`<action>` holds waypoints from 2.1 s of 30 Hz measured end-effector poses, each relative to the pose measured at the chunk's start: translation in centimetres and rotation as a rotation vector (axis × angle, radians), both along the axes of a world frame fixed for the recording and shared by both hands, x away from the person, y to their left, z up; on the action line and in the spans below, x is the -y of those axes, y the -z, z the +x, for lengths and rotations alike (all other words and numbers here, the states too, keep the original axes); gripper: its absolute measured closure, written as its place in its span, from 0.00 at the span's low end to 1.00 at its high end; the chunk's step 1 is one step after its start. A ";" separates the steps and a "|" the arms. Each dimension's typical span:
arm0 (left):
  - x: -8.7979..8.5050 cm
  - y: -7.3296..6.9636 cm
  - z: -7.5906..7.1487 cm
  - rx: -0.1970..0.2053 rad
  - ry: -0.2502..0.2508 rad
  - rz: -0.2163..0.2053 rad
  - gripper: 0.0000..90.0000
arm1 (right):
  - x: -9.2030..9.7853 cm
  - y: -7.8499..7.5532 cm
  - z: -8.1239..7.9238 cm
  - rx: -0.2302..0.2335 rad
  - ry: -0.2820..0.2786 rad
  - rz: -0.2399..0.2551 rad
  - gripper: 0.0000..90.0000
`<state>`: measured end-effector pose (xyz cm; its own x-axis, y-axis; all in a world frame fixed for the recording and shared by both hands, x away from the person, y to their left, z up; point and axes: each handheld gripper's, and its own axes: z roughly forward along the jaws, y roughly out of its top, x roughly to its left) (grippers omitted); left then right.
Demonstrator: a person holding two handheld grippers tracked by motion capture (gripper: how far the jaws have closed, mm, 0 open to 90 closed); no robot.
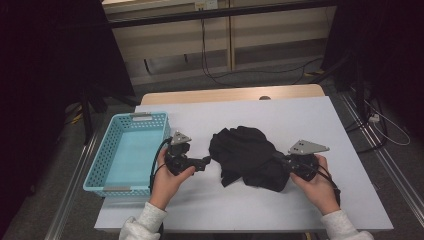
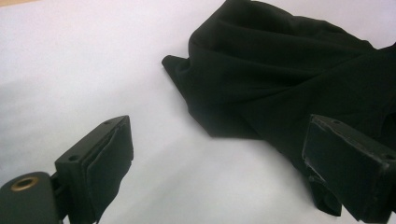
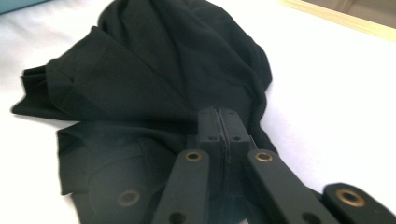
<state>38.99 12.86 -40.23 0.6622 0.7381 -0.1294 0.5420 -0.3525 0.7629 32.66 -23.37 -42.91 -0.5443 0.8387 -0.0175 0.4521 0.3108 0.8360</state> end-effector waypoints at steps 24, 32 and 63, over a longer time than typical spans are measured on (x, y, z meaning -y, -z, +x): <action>-0.5 0.0 0.0 0.004 -0.006 0.003 0.09 | -0.6 -0.4 0.2 -0.001 -0.055 0.012 0.59; -0.7 0.0 0.2 0.000 -0.009 -0.003 0.09 | -3.7 -0.3 0.0 -0.001 -0.142 0.025 0.44; -0.5 0.3 -0.1 -0.009 -0.006 -0.002 0.10 | -7.5 0.6 -0.3 -0.013 -0.257 -0.023 1.00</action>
<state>38.88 13.36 -40.49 0.6569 0.7415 -0.1364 0.5506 -0.3481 0.7587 32.32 -15.91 -43.52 -0.7396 0.6726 -0.0263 0.3670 0.4357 0.8219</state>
